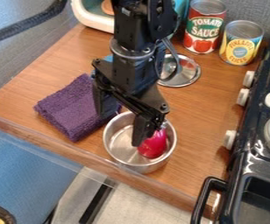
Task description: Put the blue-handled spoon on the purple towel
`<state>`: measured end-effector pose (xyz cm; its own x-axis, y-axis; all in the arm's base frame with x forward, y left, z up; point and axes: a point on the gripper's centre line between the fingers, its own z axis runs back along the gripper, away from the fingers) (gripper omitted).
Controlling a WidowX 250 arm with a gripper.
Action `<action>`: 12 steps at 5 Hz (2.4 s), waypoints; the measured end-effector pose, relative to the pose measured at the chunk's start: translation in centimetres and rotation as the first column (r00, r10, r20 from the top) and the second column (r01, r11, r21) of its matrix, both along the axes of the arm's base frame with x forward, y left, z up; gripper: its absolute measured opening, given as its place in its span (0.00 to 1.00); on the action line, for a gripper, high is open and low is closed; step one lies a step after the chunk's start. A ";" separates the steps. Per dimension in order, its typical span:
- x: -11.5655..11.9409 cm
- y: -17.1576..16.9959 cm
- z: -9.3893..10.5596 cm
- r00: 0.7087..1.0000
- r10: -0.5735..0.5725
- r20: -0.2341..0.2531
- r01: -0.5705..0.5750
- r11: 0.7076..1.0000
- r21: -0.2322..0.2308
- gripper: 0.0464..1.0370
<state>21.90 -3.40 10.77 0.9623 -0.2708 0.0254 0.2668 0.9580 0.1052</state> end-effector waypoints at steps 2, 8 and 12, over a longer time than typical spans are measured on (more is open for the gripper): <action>3.3 3.9 -0.8 0.994 0.101 -0.043 -0.100 0.995 0.002 0.96; 14.1 15.8 -6.6 0.917 0.398 -0.019 -0.399 0.917 -0.024 0.96; 15.5 15.9 -6.8 0.924 0.380 0.045 -0.382 0.923 0.054 0.38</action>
